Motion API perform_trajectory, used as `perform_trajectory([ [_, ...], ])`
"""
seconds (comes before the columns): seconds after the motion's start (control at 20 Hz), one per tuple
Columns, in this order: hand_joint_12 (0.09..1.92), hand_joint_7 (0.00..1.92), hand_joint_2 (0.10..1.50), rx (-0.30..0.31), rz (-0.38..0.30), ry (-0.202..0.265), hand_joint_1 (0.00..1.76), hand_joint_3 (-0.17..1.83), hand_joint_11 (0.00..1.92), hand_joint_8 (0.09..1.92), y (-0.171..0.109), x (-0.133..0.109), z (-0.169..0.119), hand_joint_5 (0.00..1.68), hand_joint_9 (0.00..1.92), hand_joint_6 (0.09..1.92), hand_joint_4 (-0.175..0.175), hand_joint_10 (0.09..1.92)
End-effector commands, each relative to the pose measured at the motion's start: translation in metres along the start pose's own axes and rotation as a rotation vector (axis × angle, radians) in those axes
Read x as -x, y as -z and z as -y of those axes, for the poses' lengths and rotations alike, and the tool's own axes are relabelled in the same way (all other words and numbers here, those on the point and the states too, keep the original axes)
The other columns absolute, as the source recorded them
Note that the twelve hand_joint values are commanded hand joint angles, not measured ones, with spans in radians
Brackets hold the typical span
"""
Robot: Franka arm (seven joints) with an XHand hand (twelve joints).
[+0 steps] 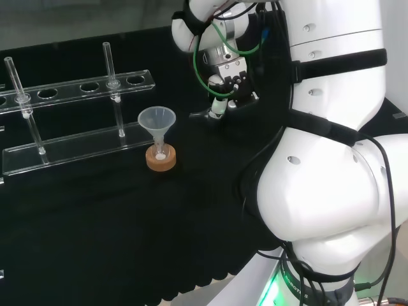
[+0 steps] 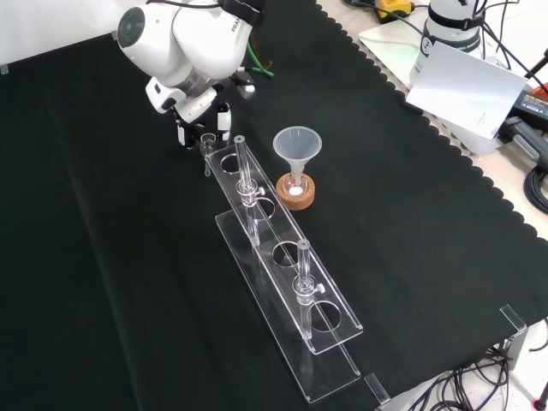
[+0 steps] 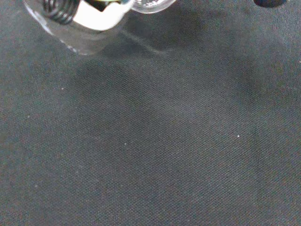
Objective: Put the weighing funnel back on the table.
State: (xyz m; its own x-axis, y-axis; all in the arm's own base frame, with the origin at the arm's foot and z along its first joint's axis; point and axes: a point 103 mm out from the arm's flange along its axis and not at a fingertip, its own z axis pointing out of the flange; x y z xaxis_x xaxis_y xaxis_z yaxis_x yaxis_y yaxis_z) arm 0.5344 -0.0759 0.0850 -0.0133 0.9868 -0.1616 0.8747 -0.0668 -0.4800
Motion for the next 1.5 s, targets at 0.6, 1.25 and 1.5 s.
perform_trajectory([
  [0.6, 1.22, 0.47, 1.01, -0.01, 0.031, 0.006, 0.83, -0.02, 0.55, 0.7, 0.007, -0.004, 0.014, 0.54, 0.99, 0.62, -0.017, 0.09],
  [1.25, 1.32, 0.24, 1.02, 0.04, -0.041, -0.024, 0.75, -0.15, 0.34, 0.7, 0.042, 0.013, 0.057, 0.36, 0.77, 0.22, -0.039, 0.09],
  [1.5, 1.32, 0.28, 1.03, 0.059, -0.087, -0.024, 0.74, -0.17, 0.36, 0.7, 0.053, 0.019, 0.086, 0.38, 0.81, 0.18, -0.04, 0.09],
])
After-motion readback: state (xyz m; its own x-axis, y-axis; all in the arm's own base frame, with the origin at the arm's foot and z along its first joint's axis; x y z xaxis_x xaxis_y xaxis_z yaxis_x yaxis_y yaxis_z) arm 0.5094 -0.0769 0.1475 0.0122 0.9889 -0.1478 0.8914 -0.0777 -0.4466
